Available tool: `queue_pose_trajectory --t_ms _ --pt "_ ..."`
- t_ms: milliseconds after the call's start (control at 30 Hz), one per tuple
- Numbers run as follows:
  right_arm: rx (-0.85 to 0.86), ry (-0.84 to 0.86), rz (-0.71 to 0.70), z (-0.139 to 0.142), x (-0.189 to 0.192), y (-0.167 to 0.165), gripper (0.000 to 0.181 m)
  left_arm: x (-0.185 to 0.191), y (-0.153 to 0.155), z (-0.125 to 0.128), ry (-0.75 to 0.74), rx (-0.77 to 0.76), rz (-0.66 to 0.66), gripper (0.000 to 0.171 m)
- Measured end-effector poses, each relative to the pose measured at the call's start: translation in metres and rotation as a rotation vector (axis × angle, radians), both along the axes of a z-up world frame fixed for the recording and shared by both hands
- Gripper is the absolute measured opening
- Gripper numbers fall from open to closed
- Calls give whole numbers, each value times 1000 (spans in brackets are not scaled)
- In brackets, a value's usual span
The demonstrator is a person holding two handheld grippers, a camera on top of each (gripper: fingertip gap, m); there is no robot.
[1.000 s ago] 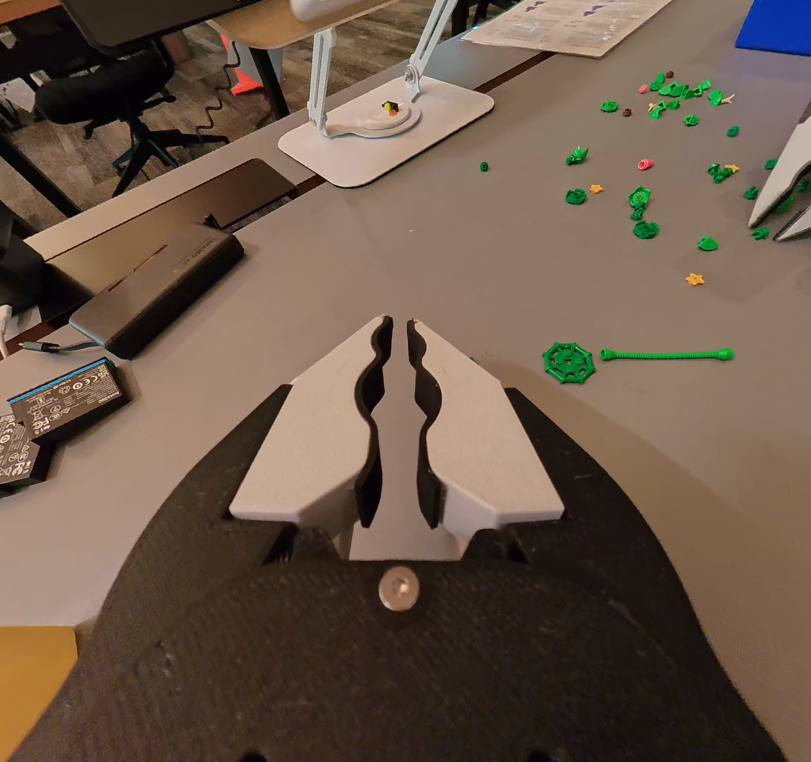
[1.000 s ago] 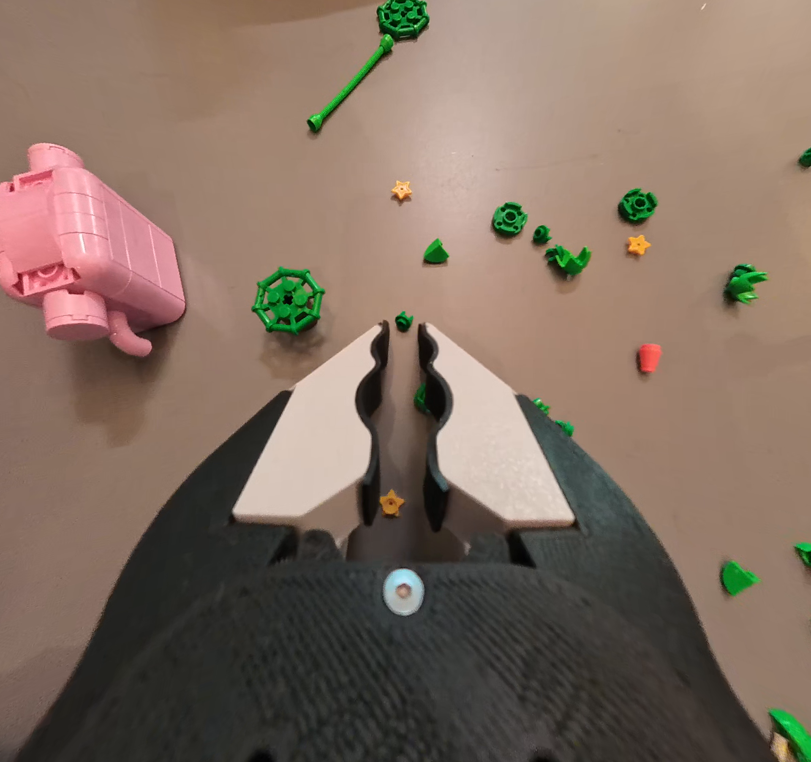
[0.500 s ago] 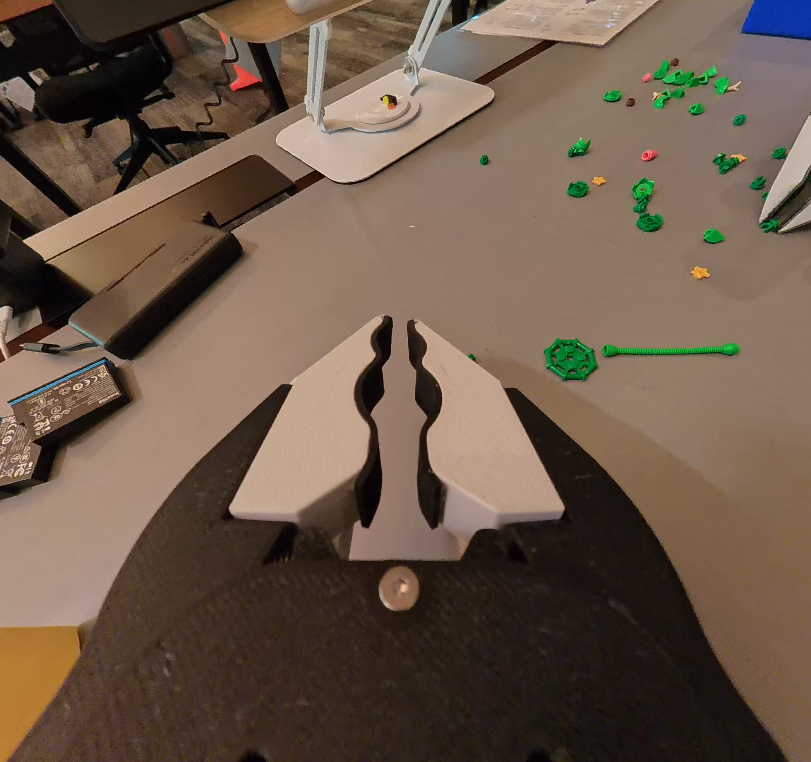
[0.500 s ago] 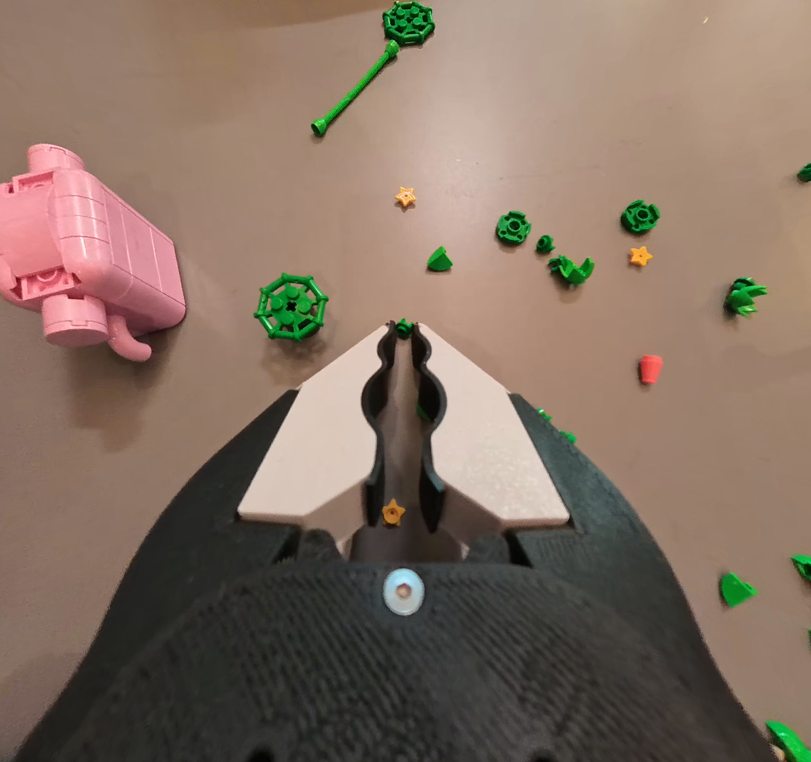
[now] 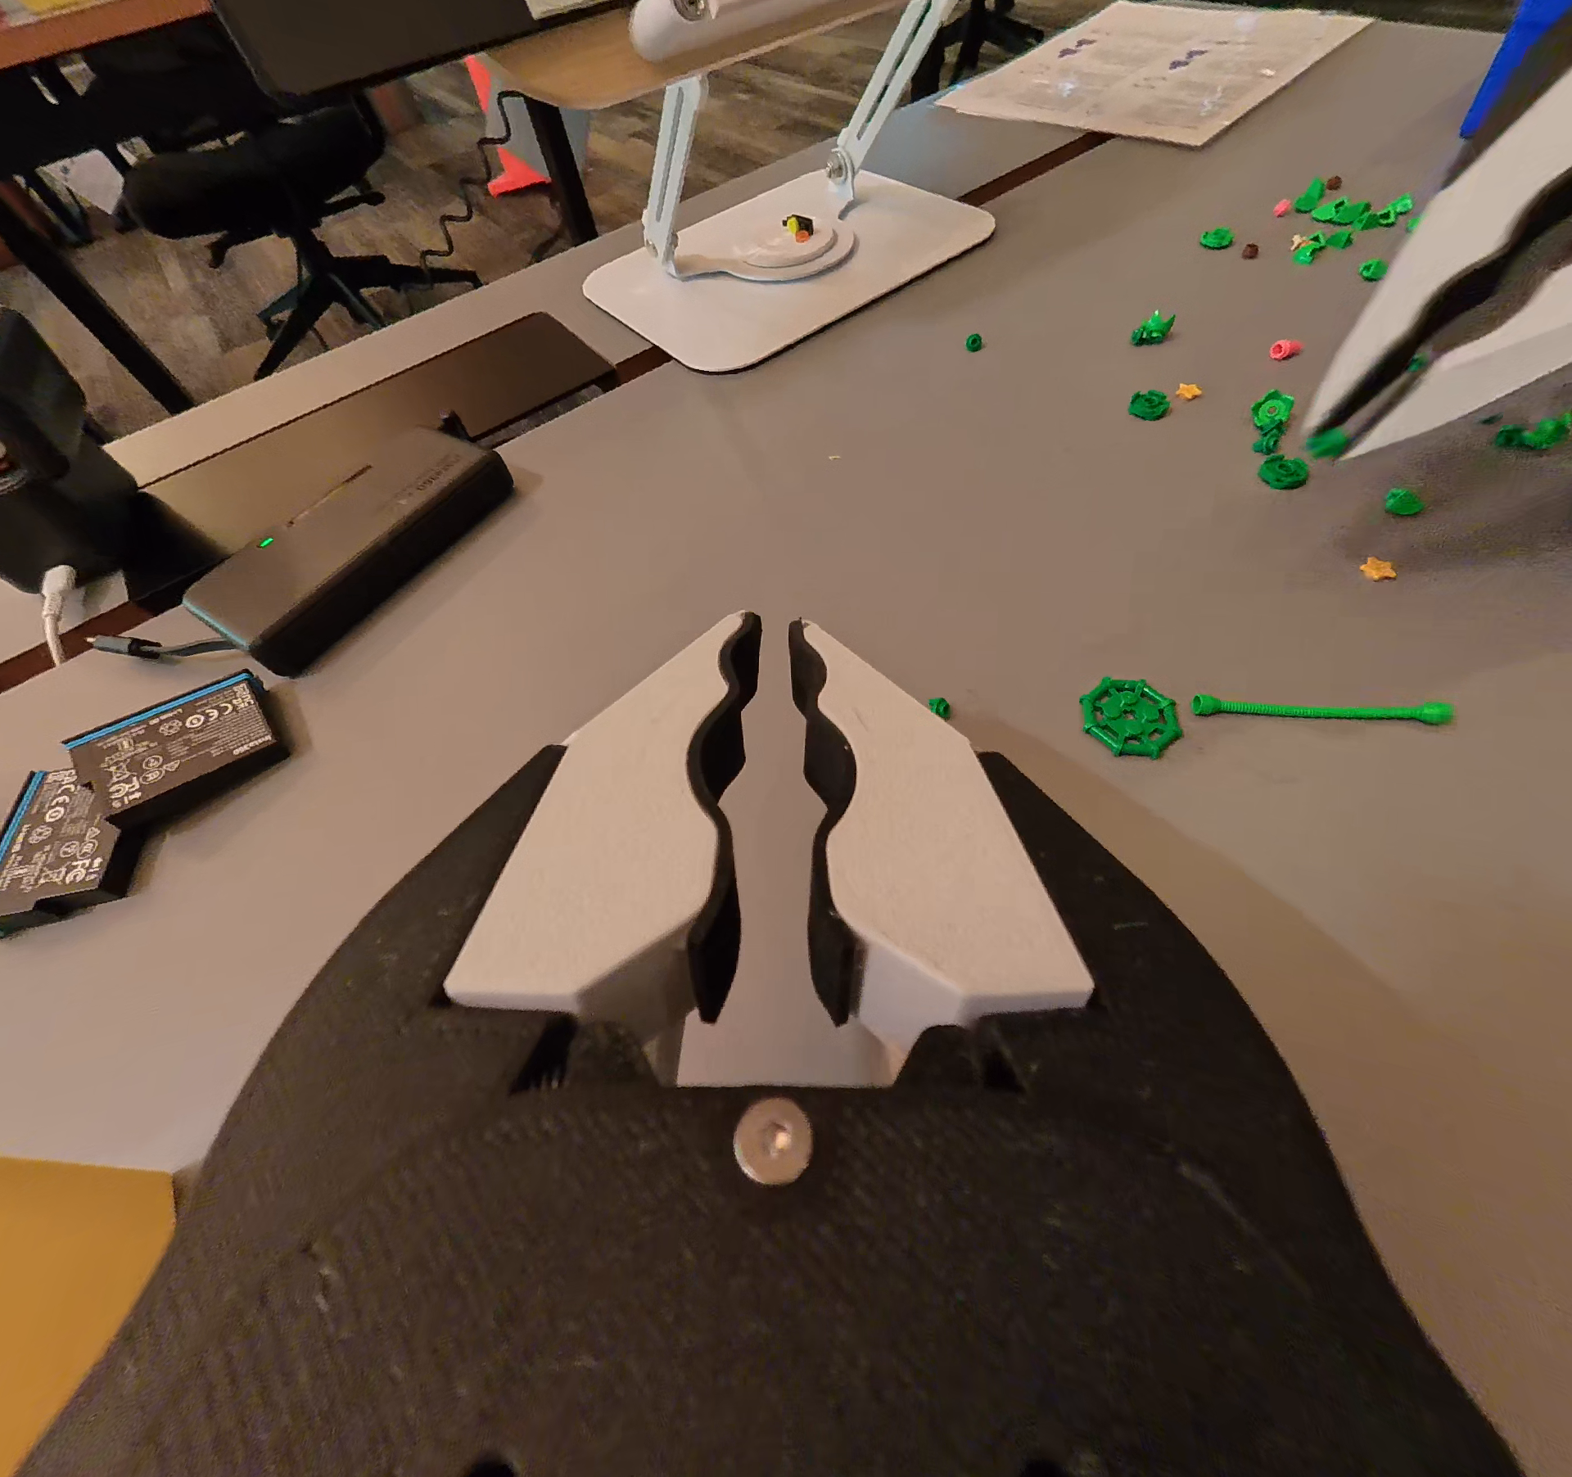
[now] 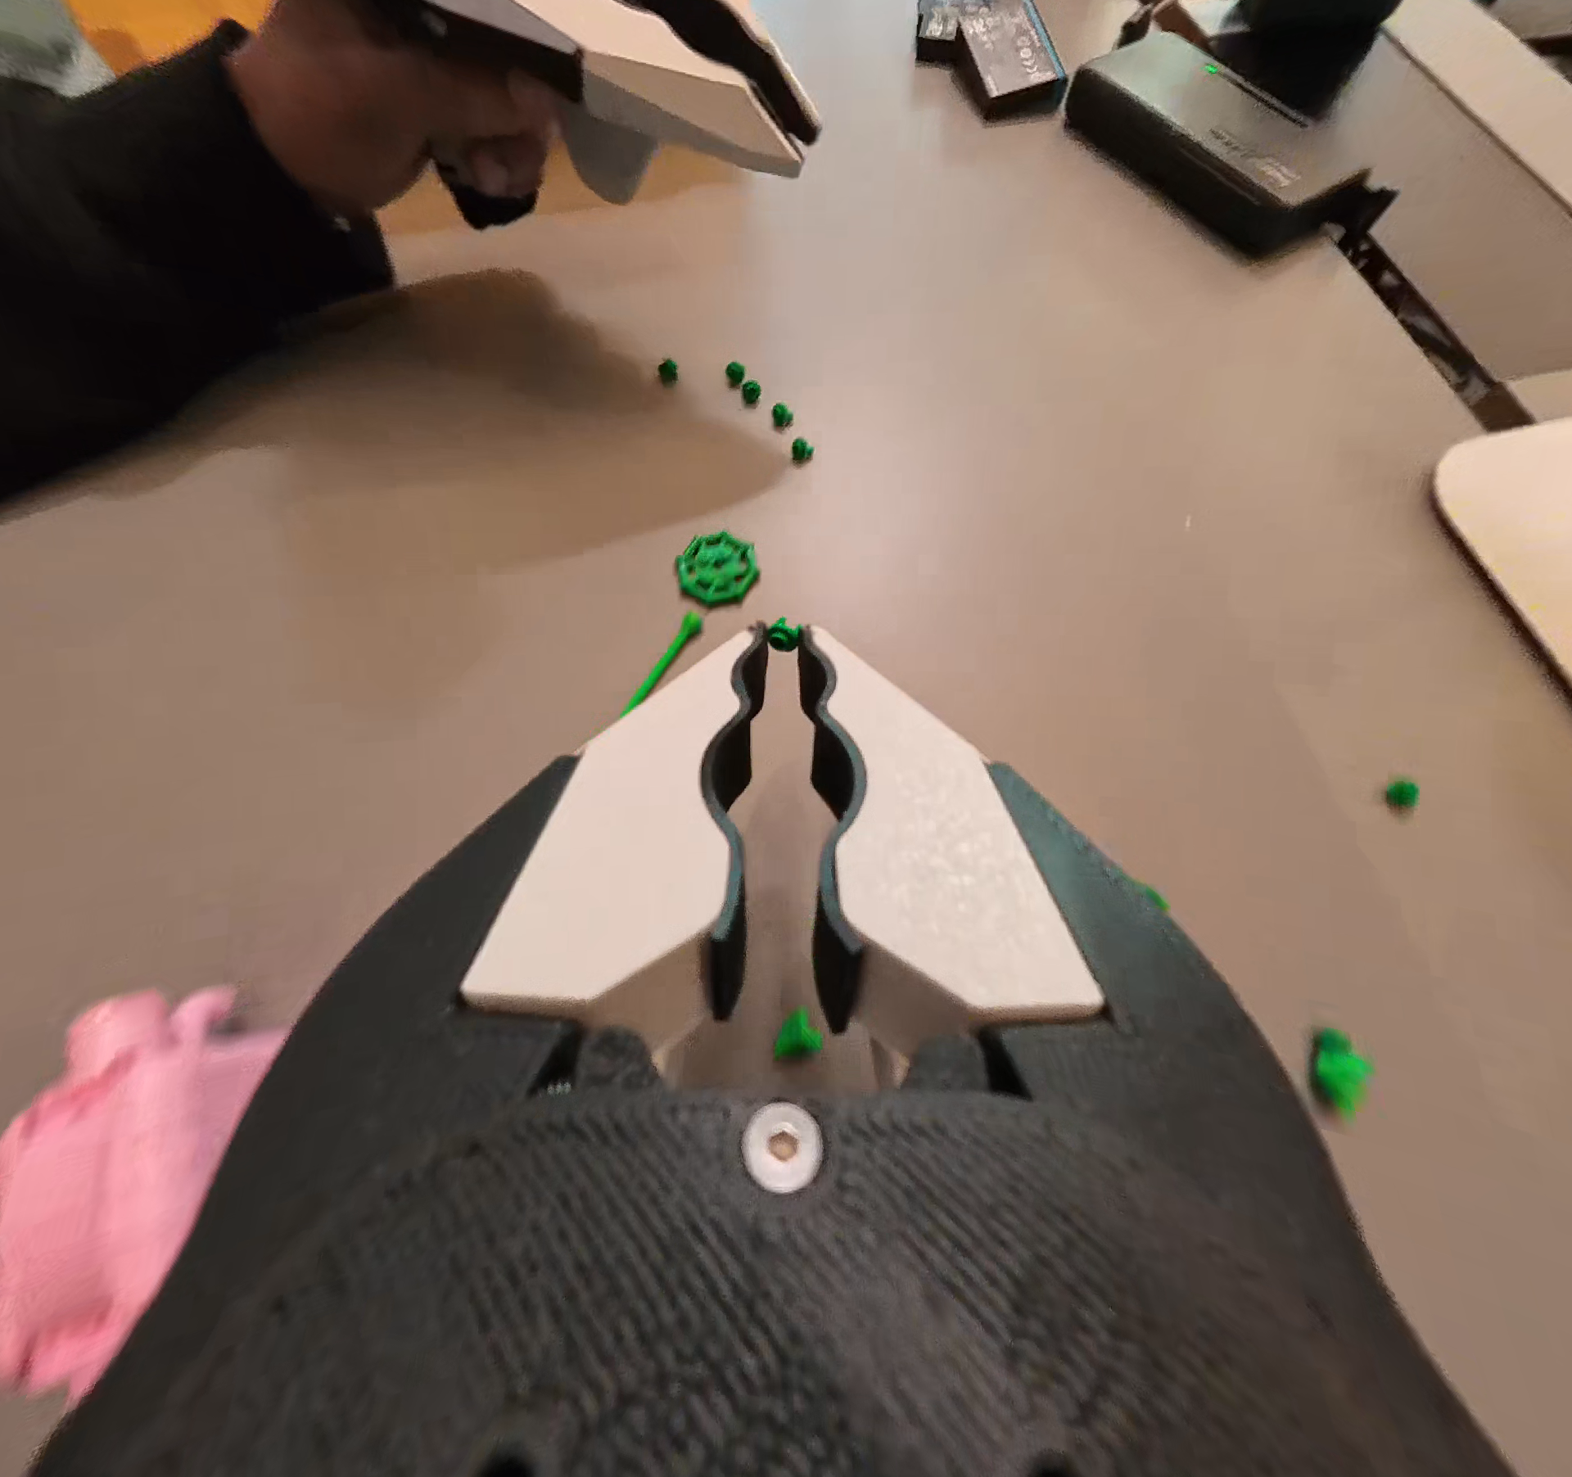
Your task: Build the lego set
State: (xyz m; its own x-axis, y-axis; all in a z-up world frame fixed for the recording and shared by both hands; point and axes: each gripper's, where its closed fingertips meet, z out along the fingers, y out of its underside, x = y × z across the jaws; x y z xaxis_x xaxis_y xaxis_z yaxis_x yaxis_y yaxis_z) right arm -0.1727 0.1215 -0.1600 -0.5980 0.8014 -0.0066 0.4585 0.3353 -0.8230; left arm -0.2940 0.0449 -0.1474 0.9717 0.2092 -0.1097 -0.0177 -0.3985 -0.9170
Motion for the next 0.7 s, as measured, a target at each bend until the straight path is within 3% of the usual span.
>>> queue_pose_trajectory --t_ms 267,700 --pt "215 -173 41 -55 -65 -34 5 -1 -2 2 48 -16 11 3" --pt "210 -213 26 -61 -83 -47 5 1 -2 6 59 -9 2 3"
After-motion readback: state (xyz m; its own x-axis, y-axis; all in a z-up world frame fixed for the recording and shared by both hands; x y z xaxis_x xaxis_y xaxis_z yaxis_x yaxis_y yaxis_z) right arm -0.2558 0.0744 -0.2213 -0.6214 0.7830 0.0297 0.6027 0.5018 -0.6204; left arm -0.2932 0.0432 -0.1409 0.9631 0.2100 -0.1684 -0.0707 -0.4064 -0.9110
